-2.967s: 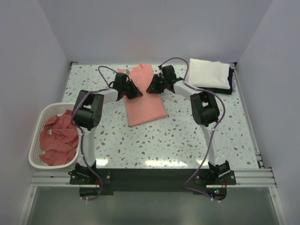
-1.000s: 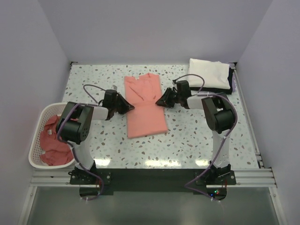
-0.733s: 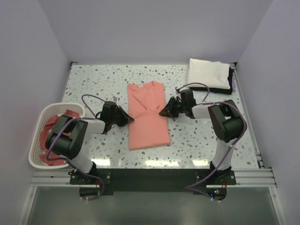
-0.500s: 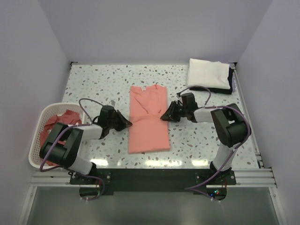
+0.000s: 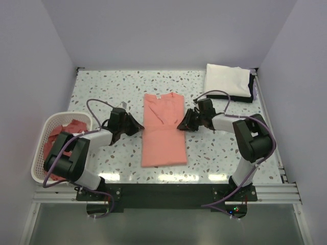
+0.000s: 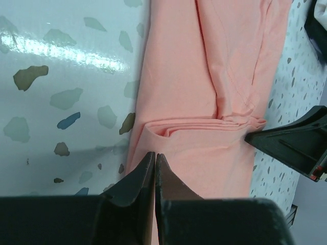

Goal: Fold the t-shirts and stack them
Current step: Fold the tshirt

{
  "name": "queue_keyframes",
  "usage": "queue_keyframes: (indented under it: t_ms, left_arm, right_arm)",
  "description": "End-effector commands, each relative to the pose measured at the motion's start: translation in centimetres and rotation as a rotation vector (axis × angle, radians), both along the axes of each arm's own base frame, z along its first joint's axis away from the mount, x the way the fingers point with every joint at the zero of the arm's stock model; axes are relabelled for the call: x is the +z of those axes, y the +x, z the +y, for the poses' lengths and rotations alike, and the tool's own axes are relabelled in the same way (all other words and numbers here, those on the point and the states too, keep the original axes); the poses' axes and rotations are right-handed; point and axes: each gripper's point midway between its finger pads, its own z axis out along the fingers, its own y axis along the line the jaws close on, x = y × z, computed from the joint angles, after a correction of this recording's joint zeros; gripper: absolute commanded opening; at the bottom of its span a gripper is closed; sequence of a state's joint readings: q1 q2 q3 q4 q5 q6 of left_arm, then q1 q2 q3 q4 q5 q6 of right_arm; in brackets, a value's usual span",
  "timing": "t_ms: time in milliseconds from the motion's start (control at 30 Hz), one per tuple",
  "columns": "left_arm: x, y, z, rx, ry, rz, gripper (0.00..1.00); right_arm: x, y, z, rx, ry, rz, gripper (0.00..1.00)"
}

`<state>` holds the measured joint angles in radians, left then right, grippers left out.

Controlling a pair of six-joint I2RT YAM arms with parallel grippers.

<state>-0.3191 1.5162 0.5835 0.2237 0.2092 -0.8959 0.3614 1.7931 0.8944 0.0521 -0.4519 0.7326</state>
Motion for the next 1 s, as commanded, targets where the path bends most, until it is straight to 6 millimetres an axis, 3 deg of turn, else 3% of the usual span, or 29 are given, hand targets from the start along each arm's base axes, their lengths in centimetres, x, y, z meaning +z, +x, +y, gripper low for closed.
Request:
queue_keyframes:
  t_ms: [0,167,267,700,867,967]
  left_arm:
    - [1.5,1.3,-0.5,-0.027,-0.009,-0.065,0.08]
    - [1.7,1.7,-0.8,-0.038,-0.009,-0.073,0.08]
    - [0.5,2.1,-0.7,-0.029,0.009,-0.046,0.08]
    - [-3.0,1.5,0.8,0.050,0.067,0.050,0.07]
    - [-2.2,1.6,1.0,0.054,0.070,0.033,0.07]
    - [-0.5,2.4,0.6,0.038,0.069,-0.004,0.08]
  right_arm:
    - [3.1,1.5,-0.2,-0.011,-0.014,-0.091,0.27]
    - [4.0,1.9,-0.3,-0.020,-0.013,-0.111,0.28]
    - [3.9,2.3,-0.4,-0.029,-0.025,-0.116,0.28]
    - [-1.3,1.7,-2.0,-0.064,-0.112,-0.020,0.27]
    - [-0.1,1.8,-2.4,-0.067,-0.112,-0.027,0.27]
    - [2.3,2.1,-2.4,-0.059,-0.104,-0.063,0.28]
